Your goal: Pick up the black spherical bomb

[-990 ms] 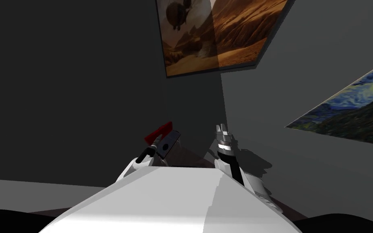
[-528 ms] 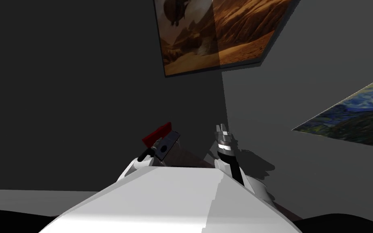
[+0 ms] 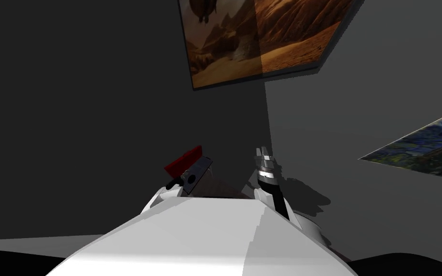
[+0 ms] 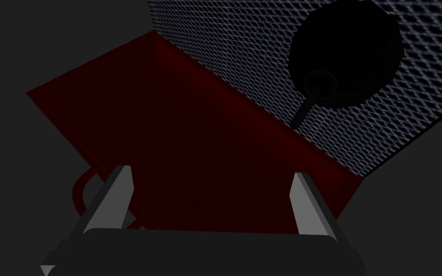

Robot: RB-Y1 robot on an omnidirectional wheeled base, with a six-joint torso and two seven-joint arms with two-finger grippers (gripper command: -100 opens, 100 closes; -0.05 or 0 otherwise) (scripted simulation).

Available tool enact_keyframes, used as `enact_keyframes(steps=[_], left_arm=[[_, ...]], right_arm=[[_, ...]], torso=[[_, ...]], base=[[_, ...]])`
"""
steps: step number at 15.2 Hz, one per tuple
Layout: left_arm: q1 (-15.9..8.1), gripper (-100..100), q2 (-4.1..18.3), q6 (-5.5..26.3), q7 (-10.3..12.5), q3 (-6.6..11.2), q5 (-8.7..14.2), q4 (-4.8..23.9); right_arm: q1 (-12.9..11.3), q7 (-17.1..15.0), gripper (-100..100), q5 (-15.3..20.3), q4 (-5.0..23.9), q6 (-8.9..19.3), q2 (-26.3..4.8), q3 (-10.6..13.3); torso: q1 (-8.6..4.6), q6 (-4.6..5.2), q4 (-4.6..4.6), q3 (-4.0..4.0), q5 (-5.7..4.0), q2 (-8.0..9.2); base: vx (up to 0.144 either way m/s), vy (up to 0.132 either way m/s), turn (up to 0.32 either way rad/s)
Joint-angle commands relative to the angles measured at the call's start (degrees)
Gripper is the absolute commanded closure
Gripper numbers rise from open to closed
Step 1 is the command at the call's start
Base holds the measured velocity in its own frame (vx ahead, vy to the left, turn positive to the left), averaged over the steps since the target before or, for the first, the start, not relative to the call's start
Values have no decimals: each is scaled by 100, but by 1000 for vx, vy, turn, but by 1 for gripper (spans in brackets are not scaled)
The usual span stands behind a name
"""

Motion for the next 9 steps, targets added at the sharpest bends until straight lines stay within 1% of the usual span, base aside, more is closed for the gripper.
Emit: enact_keyframes(steps=[1, 2, 3, 4, 5, 6, 7, 8, 9], left_arm=[[3, -100, 27, 170, -33, 6, 27, 31], [-33, -100, 47, 389, -113, 14, 38, 149], [-33, -100, 47, 438, -113, 14, 38, 149], [-67, -100, 73, 597, -188, 21, 49, 261], [-67, -100, 73, 694, -188, 21, 49, 261], [-100, -100, 104, 831, -260, 27, 60, 365], [-100, -100, 104, 935, -260, 27, 60, 365], [-100, -100, 104, 935, -260, 27, 60, 365], [-131, -100, 142, 1149, -327, 33, 70, 460]], right_arm=[[0, 0, 0, 0, 0, 0, 0, 0], [0, 0, 0, 0, 0, 0, 0, 0], [0, 0, 0, 0, 0, 0, 0, 0], [0, 0, 0, 0, 0, 0, 0, 0], [0, 0, 0, 0, 0, 0, 0, 0], [0, 0, 0, 0, 0, 0, 0, 0], [0, 0, 0, 0, 0, 0, 0, 0], [0, 0, 0, 0, 0, 0, 0, 0], [0, 0, 0, 0, 0, 0, 0, 0]], torso=[[0, 0, 0, 0, 0, 0], [2, 0, 1, 2, 0, 4], [1, 0, 1, 2, 0, 2], [0, -1, 0, 1, 0, 2], [-2, 1, 0, -1, 0, -2], [-2, 0, -1, -2, -1, -3], [-2, 0, -1, -3, 0, -5], [-2, 0, -1, -3, -1, -5], [0, 0, -1, -1, 0, -2]], base=[[42, -29, 9], [56, -38, 11], [64, -38, 14], [67, -46, 19], [71, -43, 14], [75, -40, 18], [76, -42, 12], [57, -33, 6], [55, -34, 8]])
